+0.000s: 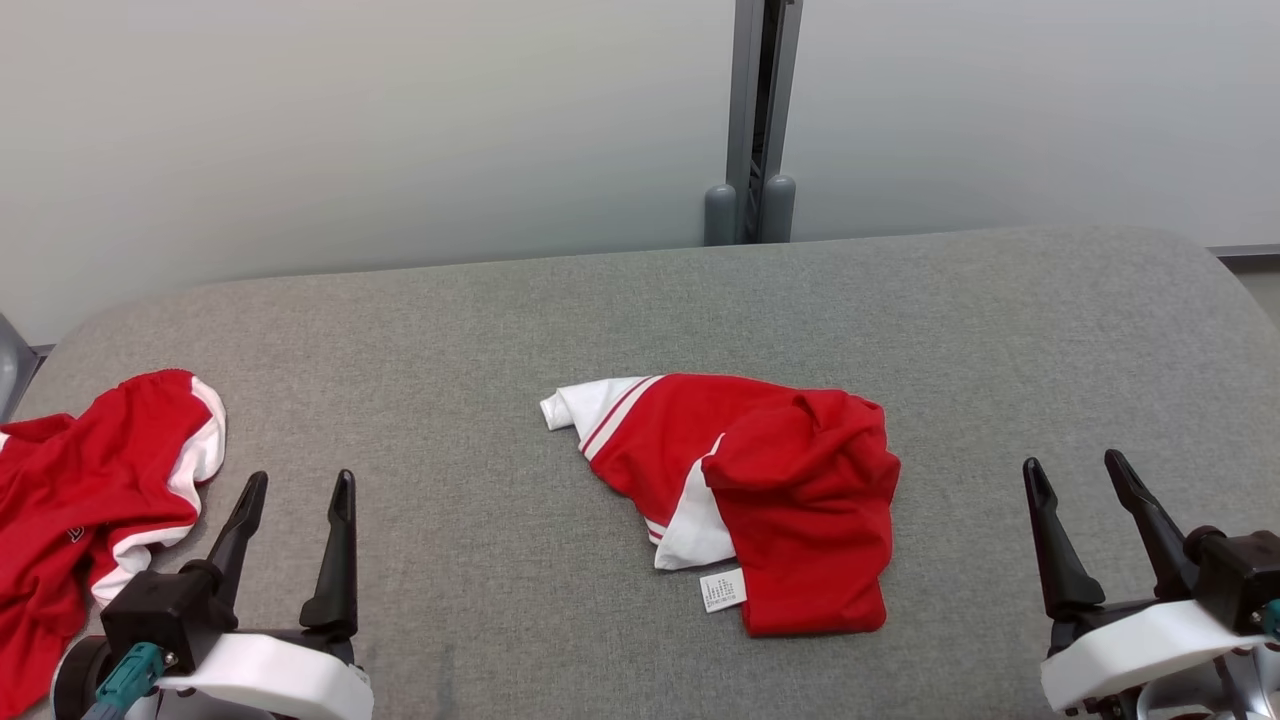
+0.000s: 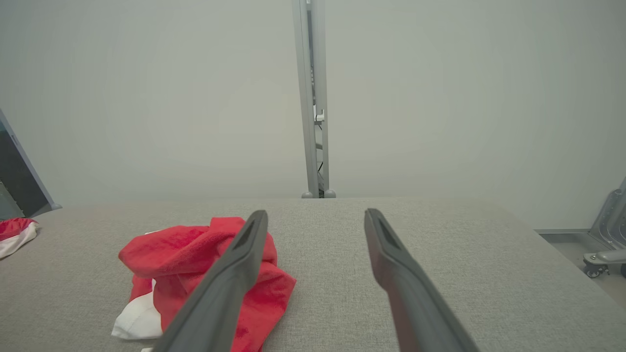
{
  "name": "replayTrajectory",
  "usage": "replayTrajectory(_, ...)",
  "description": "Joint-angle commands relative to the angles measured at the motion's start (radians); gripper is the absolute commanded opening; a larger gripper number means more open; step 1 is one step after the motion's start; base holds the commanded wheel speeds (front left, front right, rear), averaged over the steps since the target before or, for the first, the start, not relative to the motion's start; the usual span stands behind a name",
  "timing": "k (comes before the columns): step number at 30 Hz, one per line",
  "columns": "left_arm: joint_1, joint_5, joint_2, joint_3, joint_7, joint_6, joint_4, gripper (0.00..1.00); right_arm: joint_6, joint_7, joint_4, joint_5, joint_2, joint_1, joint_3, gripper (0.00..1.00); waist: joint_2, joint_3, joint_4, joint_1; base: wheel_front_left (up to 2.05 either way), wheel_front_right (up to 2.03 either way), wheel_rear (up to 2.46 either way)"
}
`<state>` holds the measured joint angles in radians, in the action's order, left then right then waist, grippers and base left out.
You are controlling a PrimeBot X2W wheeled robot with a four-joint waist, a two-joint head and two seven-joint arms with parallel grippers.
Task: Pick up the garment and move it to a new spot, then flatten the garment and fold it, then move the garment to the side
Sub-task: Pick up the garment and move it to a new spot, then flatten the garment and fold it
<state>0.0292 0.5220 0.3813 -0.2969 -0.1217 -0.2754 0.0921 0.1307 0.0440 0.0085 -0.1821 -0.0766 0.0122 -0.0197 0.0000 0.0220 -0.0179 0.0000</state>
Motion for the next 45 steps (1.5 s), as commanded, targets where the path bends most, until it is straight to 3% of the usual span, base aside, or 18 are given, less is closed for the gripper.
replayTrajectory(1, 0.007, -0.007, 0.011, 0.001, 0.006, -0.008, 0.005, 1.00, 0.000, -0.006, -0.010, 0.006, -0.004, 0.011, -0.004, 1.00, 0.0000, 0.003, -0.001, 0.0000, 0.00, 0.00, 0.00)
replayTrajectory(33, 0.002, -0.001, 0.036, -0.006, 0.036, -0.027, 0.015, 1.00, 0.000, -0.021, -0.028, 0.002, 0.001, 0.005, 0.001, 1.00, 0.0000, -0.011, -0.007, 0.0000, 0.00, 0.00, 0.00)
replayTrajectory(38, -0.014, 0.007, 0.035, -0.002, 0.043, -0.025, 0.022, 1.00, 0.000, -0.040, -0.025, 0.000, -0.005, -0.011, 0.082, 1.00, 0.0000, -0.034, -0.001, 0.0000, 0.00, 0.00, 0.00)
replayTrajectory(45, -0.057, -0.001, 0.031, -0.013, 0.031, -0.013, 0.018, 1.00, 0.000, -0.071, 0.023, -0.028, -0.039, -0.039, 0.309, 1.00, 0.0000, -0.097, 0.024, 0.0000, 0.00, 0.00, 0.00)
